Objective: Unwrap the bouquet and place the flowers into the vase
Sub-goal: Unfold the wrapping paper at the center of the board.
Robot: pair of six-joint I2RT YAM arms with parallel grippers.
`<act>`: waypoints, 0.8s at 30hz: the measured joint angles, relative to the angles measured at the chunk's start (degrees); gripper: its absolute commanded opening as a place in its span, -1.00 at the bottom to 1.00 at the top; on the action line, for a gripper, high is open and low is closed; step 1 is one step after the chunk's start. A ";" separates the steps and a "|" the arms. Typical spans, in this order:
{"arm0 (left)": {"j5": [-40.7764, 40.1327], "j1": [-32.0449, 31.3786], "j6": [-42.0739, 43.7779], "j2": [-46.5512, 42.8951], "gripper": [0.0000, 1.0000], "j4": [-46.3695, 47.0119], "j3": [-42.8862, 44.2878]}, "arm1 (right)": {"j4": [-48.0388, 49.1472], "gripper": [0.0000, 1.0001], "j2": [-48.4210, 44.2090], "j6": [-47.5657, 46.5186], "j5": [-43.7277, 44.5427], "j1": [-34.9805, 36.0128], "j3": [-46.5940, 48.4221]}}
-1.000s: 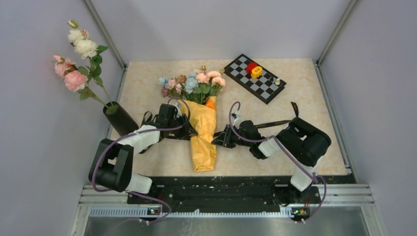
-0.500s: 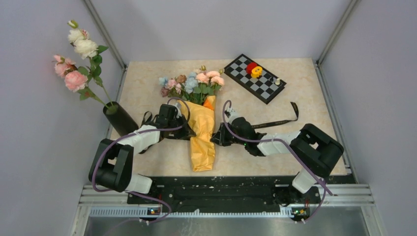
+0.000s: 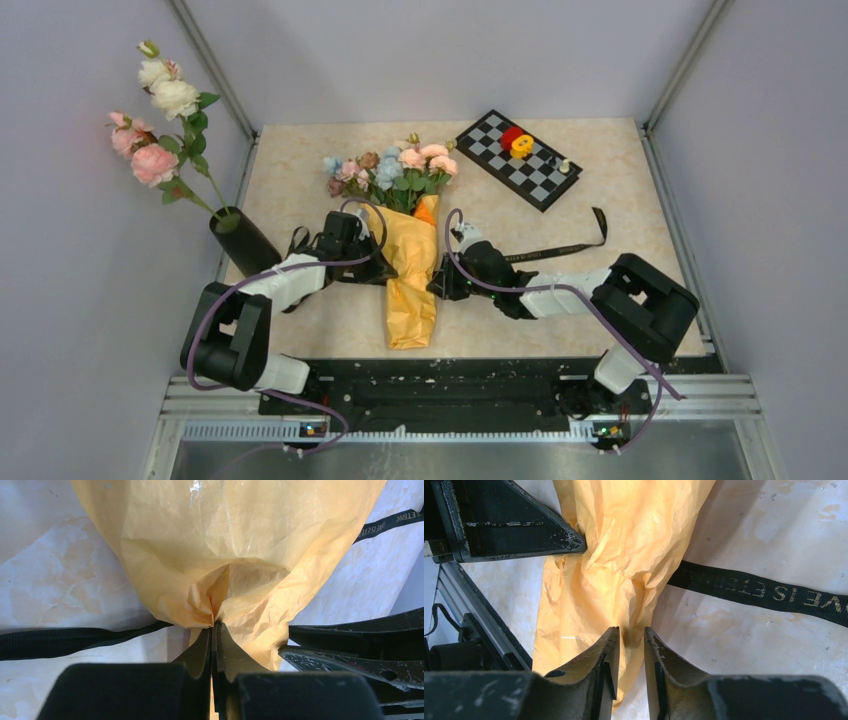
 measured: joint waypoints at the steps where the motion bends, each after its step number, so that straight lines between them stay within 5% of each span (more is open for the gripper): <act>1: 0.00 0.00 -0.02 0.00 -1.00 -0.02 0.00 | 0.00 -0.40 0.00 -0.02 -0.02 0.00 0.00; 19: -0.52 0.00 -0.04 -0.48 -1.00 -0.46 0.02 | -0.35 -0.53 0.42 -0.31 -0.76 0.00 0.00; 24: -0.57 0.00 -0.04 -0.74 -1.00 -0.72 0.02 | -0.28 -0.89 1.70 -0.46 -0.96 0.00 0.00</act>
